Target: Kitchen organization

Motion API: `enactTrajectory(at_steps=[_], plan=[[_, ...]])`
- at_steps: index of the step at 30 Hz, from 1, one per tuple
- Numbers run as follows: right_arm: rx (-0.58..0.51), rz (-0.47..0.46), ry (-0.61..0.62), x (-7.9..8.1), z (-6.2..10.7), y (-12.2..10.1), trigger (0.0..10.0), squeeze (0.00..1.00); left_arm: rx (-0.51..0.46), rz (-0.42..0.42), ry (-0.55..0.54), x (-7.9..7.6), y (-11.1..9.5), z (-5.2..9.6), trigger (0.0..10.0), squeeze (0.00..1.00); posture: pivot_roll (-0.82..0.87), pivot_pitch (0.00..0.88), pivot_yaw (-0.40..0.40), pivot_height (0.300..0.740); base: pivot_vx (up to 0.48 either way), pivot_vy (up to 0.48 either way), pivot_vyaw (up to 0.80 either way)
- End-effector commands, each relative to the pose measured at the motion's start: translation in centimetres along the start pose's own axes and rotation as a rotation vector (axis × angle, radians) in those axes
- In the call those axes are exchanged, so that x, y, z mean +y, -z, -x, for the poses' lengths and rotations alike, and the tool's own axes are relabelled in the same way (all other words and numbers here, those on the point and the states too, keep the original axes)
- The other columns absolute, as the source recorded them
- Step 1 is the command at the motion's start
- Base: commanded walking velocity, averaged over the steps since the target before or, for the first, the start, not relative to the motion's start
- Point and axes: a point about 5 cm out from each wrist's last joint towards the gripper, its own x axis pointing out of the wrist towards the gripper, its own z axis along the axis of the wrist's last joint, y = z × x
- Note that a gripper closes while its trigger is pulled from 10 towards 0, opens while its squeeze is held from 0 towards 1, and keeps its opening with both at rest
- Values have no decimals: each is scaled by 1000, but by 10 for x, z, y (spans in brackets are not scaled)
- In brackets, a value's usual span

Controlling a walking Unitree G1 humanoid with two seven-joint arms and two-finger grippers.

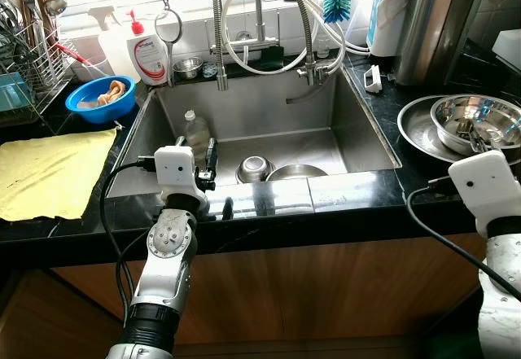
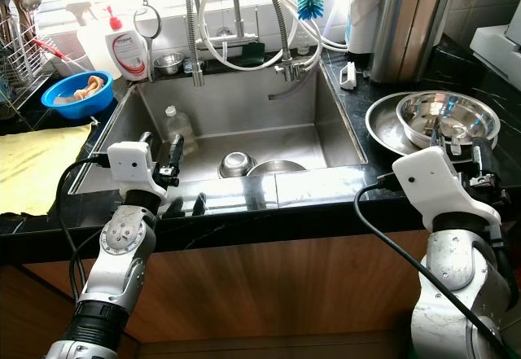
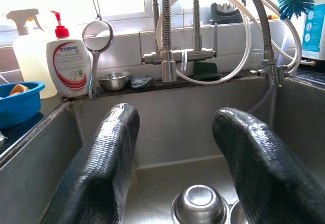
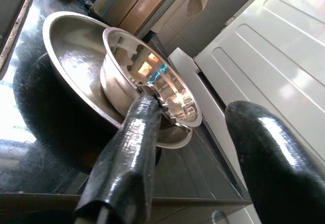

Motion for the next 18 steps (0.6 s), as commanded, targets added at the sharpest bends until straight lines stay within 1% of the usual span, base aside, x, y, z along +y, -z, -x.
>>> enactTrajectory(at_steps=[1,4,18], plan=[[-46,-11,9,-3,2,-9,0,0,17,2,-5,3,4,1,10000,0,-287,0,113,740,0,0,0],[-54,-16,11,-3,2,-12,0,0,18,1,-4,3,4,1,10000,0,-287,0,113,740,0,0,0],[-51,-23,17,-2,0,-12,0,0,23,5,9,1,4,0,10000,0,-286,0,113,740,0,0,0]])
